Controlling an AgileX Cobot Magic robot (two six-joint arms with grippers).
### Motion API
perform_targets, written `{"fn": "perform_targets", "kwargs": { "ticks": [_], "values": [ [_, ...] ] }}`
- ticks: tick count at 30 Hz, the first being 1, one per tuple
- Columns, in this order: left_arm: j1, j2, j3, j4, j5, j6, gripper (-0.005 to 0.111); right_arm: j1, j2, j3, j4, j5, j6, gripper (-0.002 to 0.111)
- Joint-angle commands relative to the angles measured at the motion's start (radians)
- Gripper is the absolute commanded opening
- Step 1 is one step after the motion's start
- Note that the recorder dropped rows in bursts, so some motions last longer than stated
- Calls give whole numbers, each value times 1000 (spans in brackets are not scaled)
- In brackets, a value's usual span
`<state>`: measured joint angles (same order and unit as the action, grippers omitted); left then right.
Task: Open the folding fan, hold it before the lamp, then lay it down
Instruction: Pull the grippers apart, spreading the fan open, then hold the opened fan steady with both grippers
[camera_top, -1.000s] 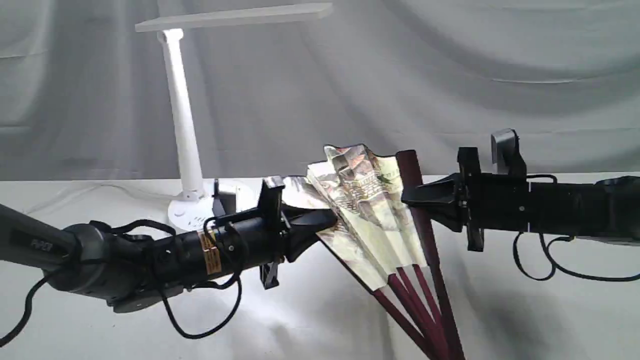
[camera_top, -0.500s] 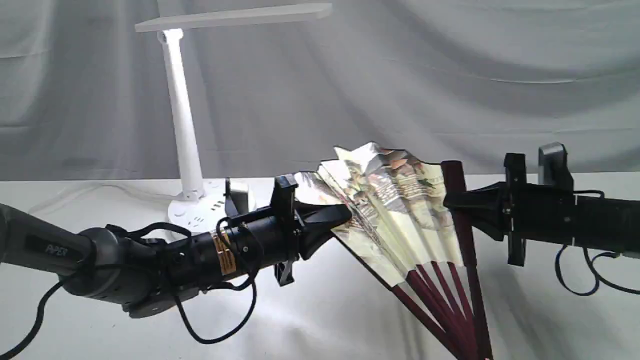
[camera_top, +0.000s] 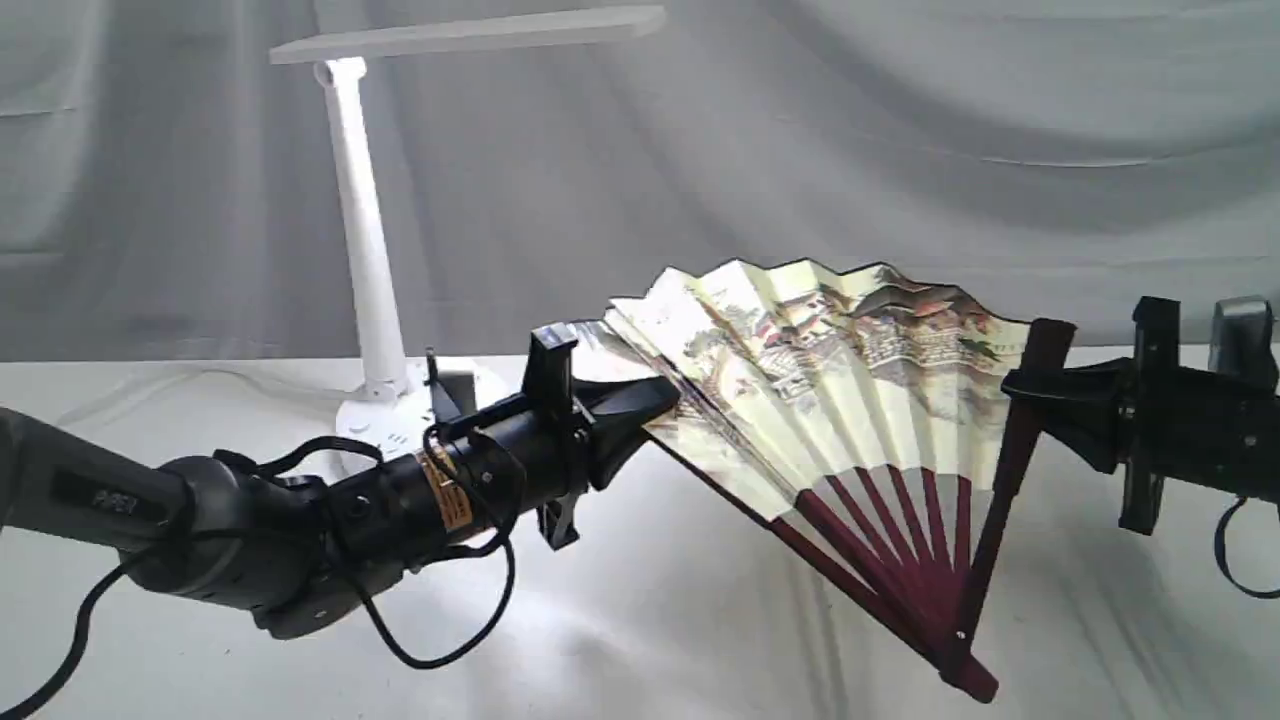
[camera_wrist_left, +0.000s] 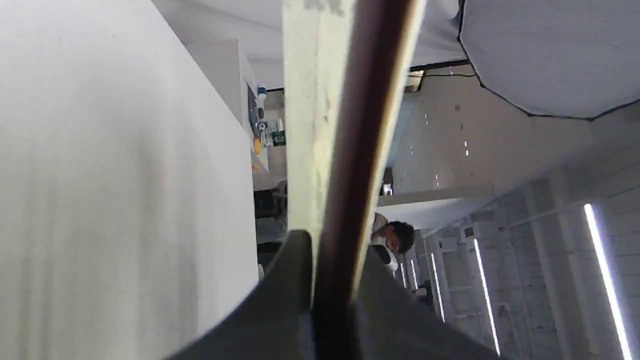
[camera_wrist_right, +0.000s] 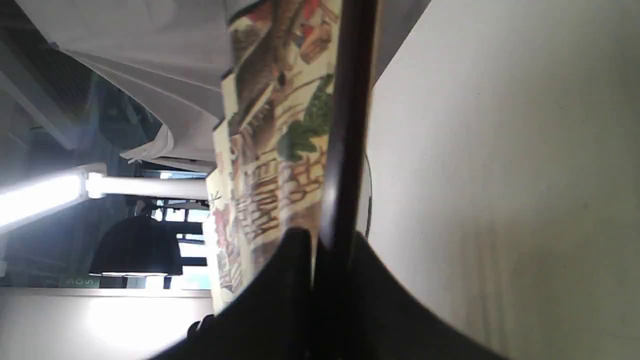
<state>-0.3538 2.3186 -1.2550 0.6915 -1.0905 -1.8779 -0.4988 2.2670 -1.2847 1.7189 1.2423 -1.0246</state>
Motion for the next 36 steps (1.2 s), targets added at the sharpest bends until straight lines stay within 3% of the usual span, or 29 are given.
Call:
{"fn": "perform_targets", "kwargs": {
  "ticks": [1,11,25,36],
  "values": [
    [5,-11,3,-170,-32,7,0,-38,-6,11,-91,-21,-47,0],
    [-23,-11,116,-456,-131,107,0,-108,-6,95,-16,-21,-89,0],
    [-35,-11,222,-544,-131,136,0,-178,-7,201,25,-21,-189,0],
    [-59,-13,218,-646,-131,161,0,-318,-7,201,25,-21,-245,0]
  ]
}}
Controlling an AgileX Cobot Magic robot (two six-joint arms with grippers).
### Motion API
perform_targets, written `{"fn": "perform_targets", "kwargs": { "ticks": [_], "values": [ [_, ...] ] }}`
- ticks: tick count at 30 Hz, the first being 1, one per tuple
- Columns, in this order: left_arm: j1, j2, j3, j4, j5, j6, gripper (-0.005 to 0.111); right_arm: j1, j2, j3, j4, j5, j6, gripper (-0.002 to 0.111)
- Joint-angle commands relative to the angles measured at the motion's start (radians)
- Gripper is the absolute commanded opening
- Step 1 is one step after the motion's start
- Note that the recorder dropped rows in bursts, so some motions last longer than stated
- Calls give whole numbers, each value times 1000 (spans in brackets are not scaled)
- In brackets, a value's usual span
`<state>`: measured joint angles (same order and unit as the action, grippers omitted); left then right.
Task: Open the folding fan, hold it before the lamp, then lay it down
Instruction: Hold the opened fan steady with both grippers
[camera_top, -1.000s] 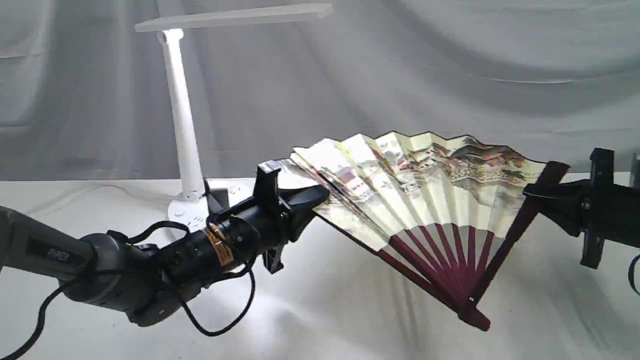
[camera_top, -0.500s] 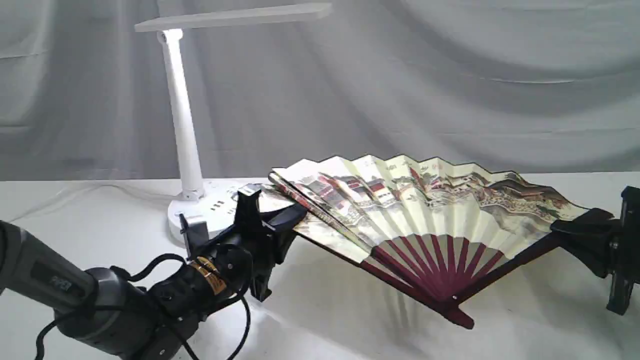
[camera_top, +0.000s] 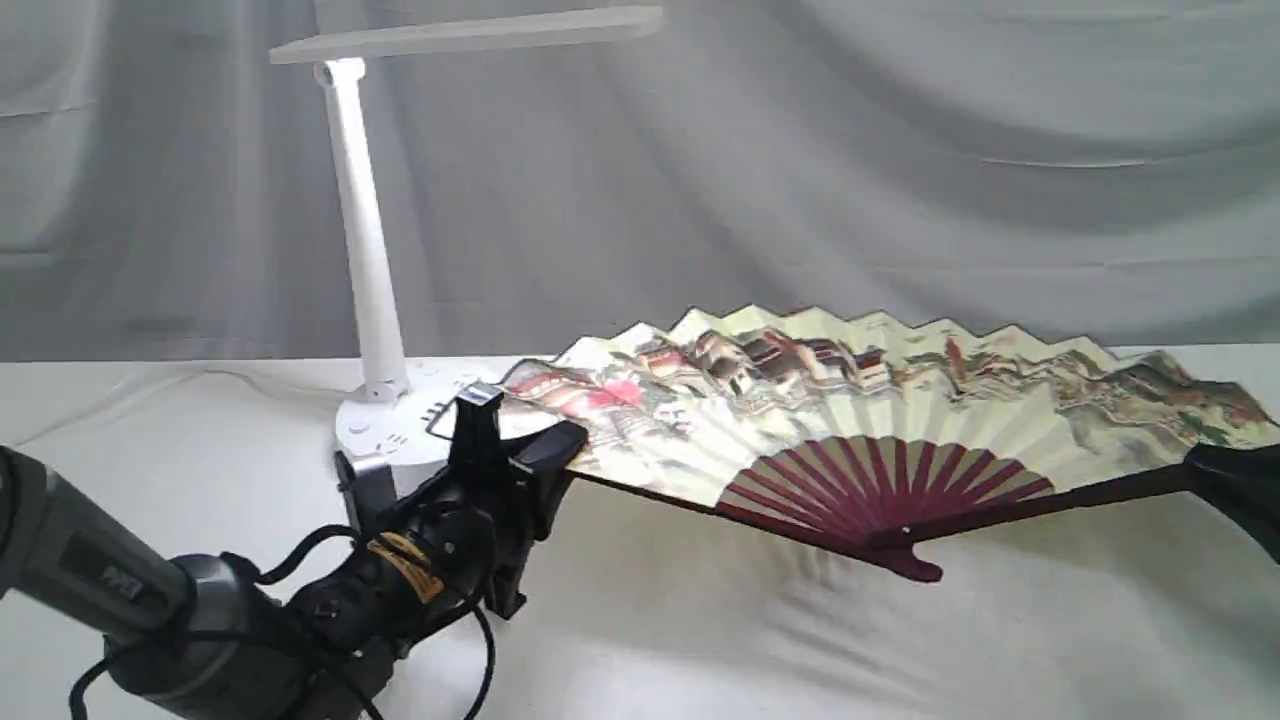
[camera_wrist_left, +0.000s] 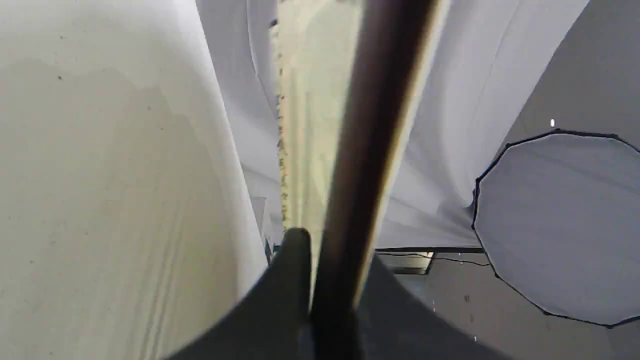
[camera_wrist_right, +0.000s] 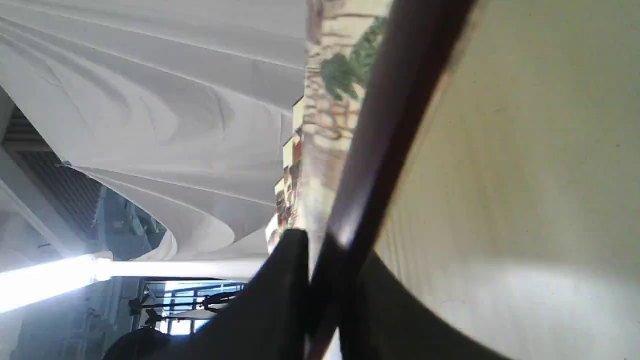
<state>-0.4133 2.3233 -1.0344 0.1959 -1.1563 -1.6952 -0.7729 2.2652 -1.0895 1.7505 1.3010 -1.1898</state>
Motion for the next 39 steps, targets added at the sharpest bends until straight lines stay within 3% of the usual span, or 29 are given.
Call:
{"fn": "perform_targets", "kwargs": {
  "ticks": [1,7,39],
  "values": [
    [-8,-18,-5,-166,-65,-21,0,-47,-6,6,-6,-80,-88,0],
    [-66,-18,-7,-282,-65,-19,0,-56,-6,6,-6,-80,-119,0],
    [-64,-45,-7,-329,-65,-12,0,-51,-6,6,-6,-80,-159,0]
  ]
}}
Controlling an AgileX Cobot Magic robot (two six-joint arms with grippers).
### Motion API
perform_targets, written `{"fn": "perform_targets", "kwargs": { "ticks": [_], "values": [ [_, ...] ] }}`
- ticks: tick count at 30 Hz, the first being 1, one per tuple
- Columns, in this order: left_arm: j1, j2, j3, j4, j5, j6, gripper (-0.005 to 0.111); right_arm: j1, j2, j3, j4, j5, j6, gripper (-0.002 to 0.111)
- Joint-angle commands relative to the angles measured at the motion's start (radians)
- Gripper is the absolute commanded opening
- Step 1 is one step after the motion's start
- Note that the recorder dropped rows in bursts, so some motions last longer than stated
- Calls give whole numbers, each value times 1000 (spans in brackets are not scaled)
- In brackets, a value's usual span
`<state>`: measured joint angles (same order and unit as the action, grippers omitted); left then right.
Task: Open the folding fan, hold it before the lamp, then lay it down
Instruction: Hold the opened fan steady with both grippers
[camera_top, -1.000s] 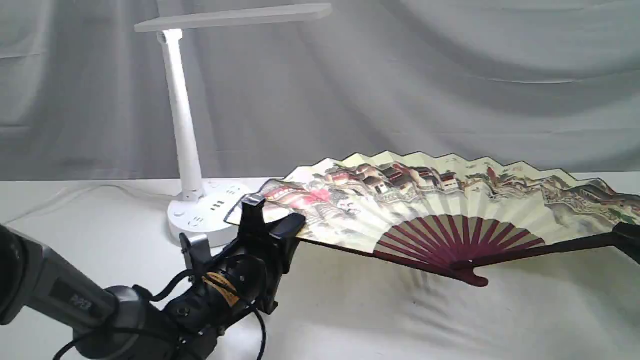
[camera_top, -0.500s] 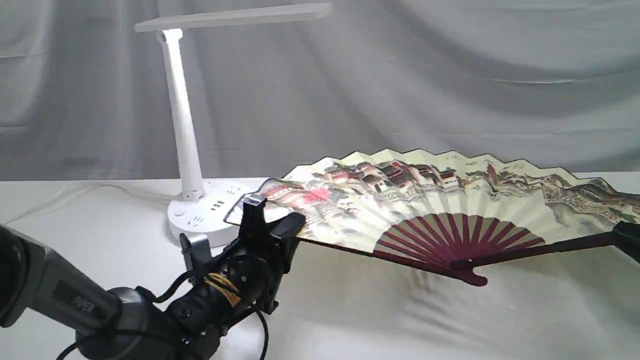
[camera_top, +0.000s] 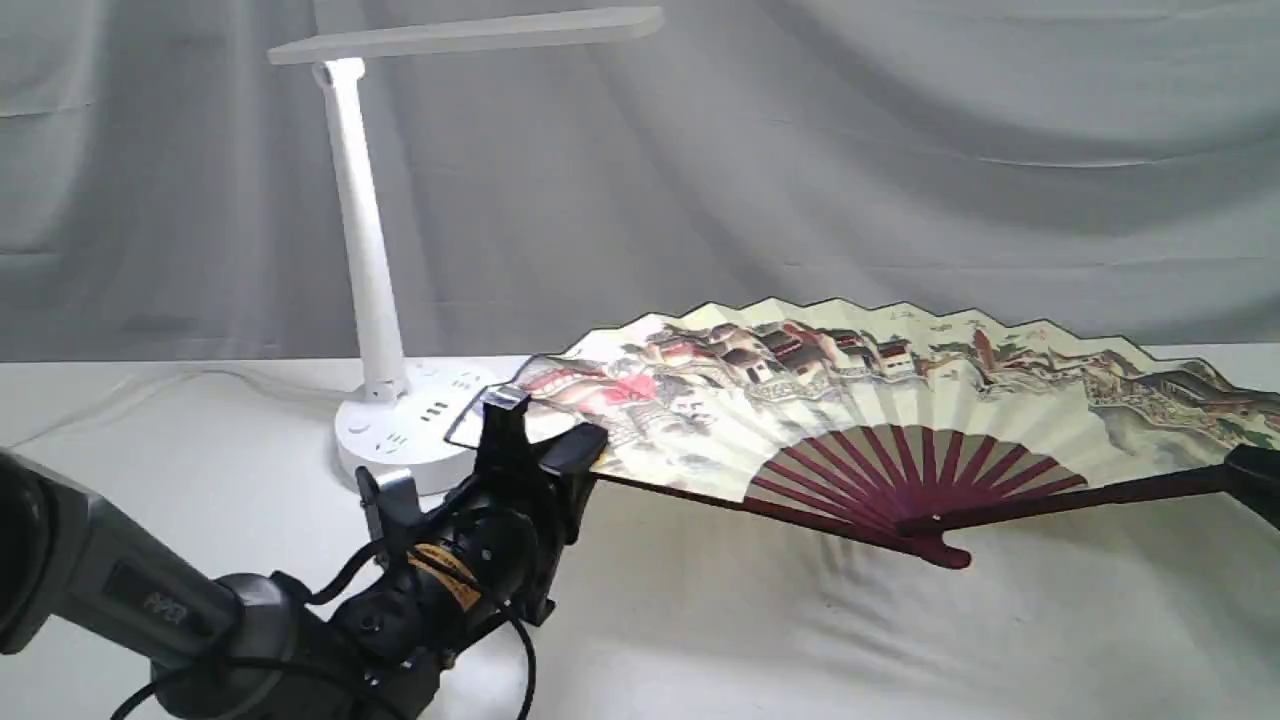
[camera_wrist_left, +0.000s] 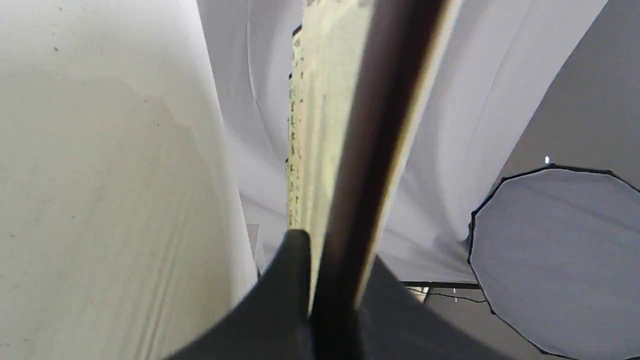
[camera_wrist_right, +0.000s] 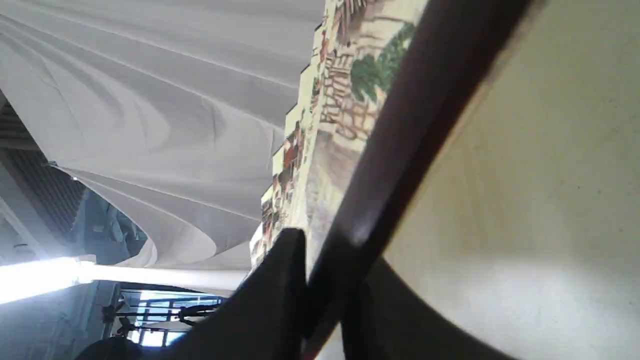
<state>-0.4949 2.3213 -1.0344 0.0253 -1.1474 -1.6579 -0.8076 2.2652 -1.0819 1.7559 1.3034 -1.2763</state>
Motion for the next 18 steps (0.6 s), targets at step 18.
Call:
{"fn": "perform_targets", "kwargs": {
  "ticks": [18],
  "values": [
    [18,-91,26,-210,-74,-68,0,76,-80,-1,-11,-82,-19,0]
  ]
}}
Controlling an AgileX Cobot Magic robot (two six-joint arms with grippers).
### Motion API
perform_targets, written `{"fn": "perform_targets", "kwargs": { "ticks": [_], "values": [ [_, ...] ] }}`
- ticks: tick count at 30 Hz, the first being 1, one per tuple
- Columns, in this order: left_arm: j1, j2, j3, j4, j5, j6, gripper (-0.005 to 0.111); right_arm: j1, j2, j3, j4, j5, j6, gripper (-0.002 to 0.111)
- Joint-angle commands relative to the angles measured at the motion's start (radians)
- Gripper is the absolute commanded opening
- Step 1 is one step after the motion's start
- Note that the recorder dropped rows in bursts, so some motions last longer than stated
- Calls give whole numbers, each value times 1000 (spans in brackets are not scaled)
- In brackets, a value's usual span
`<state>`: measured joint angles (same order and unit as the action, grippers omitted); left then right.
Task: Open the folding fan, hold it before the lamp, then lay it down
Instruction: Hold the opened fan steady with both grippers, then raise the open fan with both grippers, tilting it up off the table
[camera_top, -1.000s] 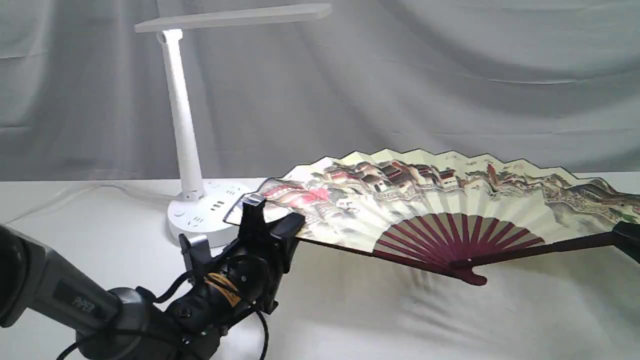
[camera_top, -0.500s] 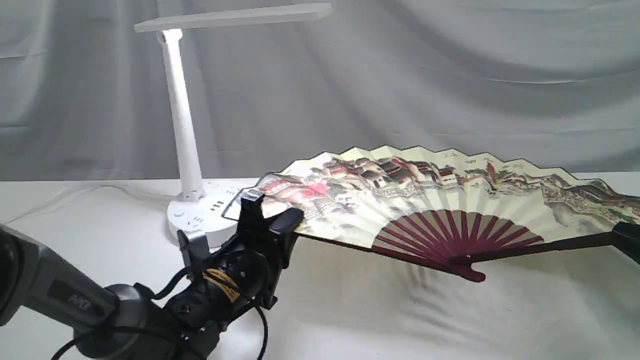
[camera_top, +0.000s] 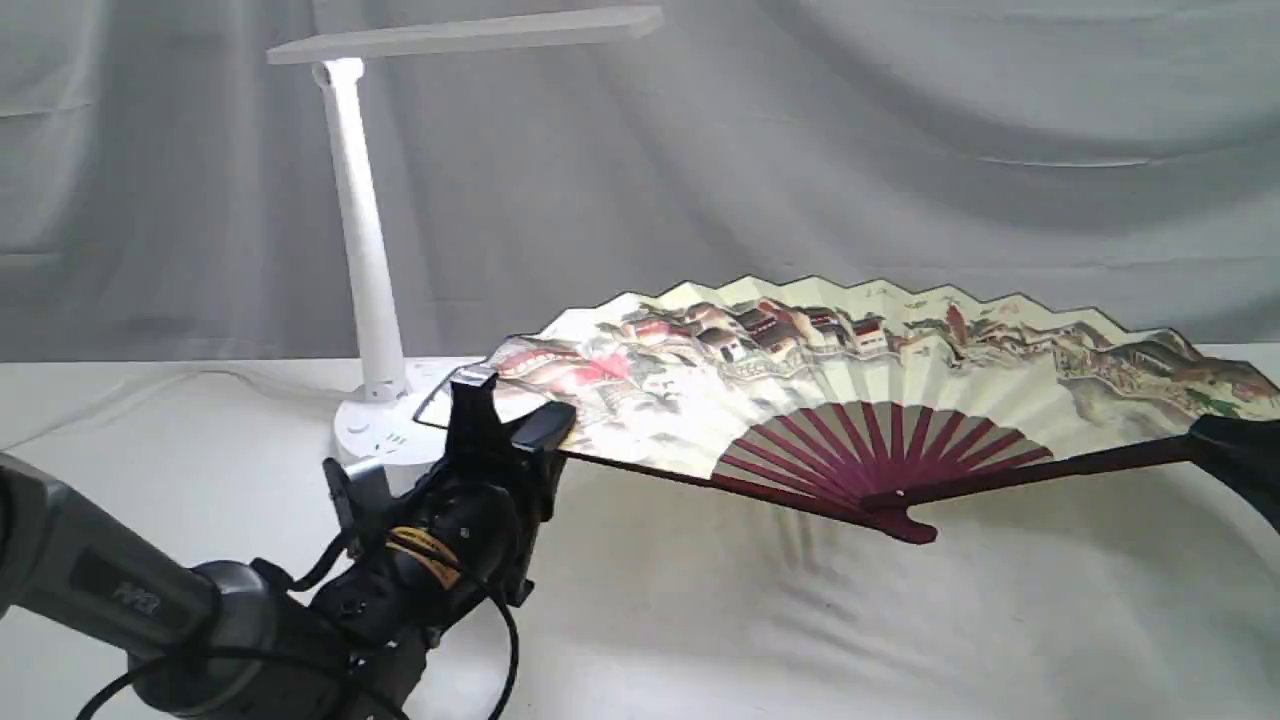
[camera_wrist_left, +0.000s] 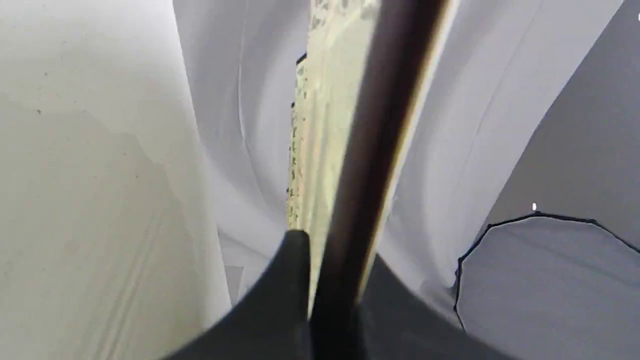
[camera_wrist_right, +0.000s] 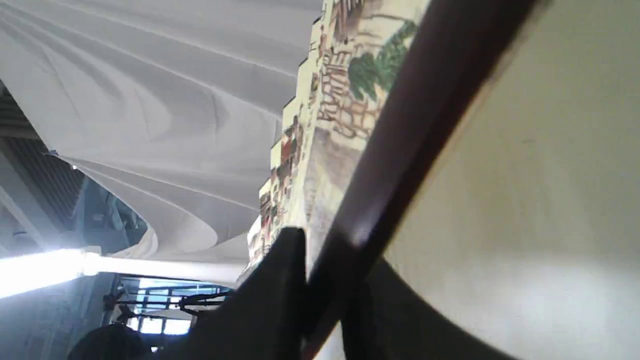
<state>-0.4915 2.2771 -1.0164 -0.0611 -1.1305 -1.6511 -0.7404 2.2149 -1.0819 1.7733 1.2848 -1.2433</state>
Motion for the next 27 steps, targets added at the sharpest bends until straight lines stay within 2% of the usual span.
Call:
{"fn": "perform_targets", "kwargs": {
  "ticks": [1,9,21,27],
  "values": [
    [17,-55,17,-126,-91,-75,0,11,-39,-1,-29,-64,-44,0],
    [63,-117,89,-87,-91,-75,0,23,-97,-1,-29,-64,49,0],
    [63,-219,148,-59,-91,-107,0,54,-171,-1,-29,-64,132,0],
    [63,-242,178,-61,-91,-180,0,56,-222,-1,-29,-64,173,0]
  ]
}}
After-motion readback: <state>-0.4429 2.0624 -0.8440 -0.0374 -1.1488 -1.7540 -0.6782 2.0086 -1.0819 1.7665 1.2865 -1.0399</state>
